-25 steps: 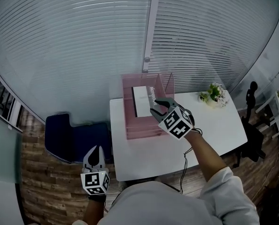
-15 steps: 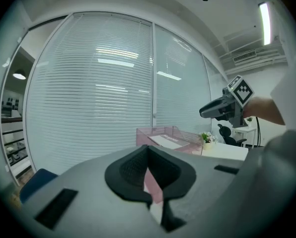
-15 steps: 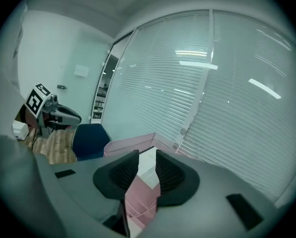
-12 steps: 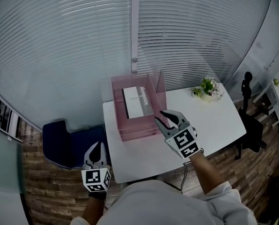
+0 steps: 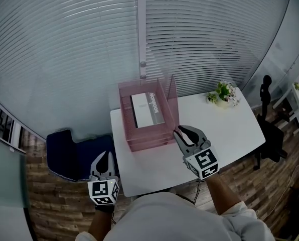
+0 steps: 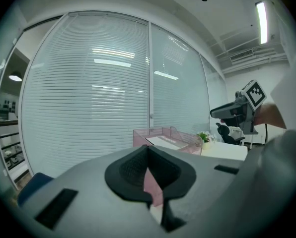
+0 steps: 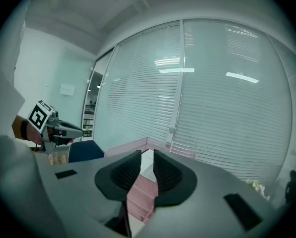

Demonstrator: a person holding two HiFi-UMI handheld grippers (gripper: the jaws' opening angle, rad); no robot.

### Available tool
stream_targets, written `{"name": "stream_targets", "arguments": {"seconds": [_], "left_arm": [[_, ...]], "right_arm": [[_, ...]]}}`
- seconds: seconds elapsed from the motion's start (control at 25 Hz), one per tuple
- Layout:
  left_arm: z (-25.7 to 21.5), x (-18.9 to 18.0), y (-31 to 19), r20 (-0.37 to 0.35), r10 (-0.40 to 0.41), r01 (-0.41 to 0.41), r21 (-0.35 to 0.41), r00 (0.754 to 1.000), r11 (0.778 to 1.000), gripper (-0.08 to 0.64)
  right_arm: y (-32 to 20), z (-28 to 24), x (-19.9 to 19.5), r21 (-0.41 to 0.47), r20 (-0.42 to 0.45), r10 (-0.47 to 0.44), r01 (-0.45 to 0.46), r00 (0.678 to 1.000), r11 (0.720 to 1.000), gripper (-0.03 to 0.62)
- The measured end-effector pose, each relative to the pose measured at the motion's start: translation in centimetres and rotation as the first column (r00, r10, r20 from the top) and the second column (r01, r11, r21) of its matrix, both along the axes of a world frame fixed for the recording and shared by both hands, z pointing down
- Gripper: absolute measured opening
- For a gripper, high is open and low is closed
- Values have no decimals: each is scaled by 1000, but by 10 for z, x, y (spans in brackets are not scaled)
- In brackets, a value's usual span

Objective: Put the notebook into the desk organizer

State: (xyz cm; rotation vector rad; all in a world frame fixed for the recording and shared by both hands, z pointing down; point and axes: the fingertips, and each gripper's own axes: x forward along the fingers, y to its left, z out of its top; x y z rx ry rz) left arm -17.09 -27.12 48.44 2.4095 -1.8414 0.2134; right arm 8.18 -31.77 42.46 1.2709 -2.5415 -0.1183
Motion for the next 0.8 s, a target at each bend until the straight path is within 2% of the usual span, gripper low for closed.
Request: {"name": "stream_targets", "arguments": {"seconds": [0.24,0.8], "left_arm": [[-1,1,-2,7,-6,7,-3,1000,1000,8],[-1,13,-5,17,3,-3,-6,1000,1000,8]], "right_arm": [[7,1,12,9,65,22,-23,998,1000,77],[22,7,40,19,135,80,-84,988,996,15]]}}
